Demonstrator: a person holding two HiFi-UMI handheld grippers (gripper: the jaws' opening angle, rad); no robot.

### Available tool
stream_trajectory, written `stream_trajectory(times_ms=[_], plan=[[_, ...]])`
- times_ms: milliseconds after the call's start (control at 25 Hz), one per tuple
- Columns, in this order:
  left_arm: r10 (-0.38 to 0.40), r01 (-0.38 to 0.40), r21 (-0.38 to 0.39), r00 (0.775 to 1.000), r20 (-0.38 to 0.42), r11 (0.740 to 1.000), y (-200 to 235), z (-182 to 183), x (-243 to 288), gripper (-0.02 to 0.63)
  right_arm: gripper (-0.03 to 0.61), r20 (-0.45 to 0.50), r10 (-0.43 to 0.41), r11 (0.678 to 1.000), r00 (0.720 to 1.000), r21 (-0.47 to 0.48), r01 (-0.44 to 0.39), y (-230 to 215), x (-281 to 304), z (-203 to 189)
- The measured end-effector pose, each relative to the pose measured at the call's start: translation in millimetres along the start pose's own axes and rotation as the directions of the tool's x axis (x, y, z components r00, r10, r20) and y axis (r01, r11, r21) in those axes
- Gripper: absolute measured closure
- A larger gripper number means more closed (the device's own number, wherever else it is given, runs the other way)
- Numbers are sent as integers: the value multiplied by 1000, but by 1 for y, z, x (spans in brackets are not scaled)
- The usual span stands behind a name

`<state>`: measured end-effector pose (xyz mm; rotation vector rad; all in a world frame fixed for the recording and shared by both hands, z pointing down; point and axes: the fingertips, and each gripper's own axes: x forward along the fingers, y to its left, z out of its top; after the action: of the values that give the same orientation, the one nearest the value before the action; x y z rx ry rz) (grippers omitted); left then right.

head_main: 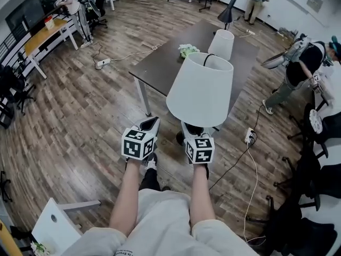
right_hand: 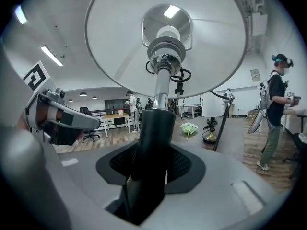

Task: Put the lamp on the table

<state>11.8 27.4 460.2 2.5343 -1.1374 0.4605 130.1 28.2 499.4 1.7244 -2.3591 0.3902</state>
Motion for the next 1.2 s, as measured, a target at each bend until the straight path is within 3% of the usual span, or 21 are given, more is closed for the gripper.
stream_trajectory(times_ms=[480,920,1200], plan=[[-25,25,-6,998,58,1000,48,61,67,612,397,32,-53,999,998,-1,53,-42,69,39],[-139,139,27,990,12,990,82,83,122,612,396,54,-151,987,987,60,148,-64,126,59],[-223,224,32,974,-37,974,108,89,158,612,396,49,-222,974,974,60,219,-76,156,67]])
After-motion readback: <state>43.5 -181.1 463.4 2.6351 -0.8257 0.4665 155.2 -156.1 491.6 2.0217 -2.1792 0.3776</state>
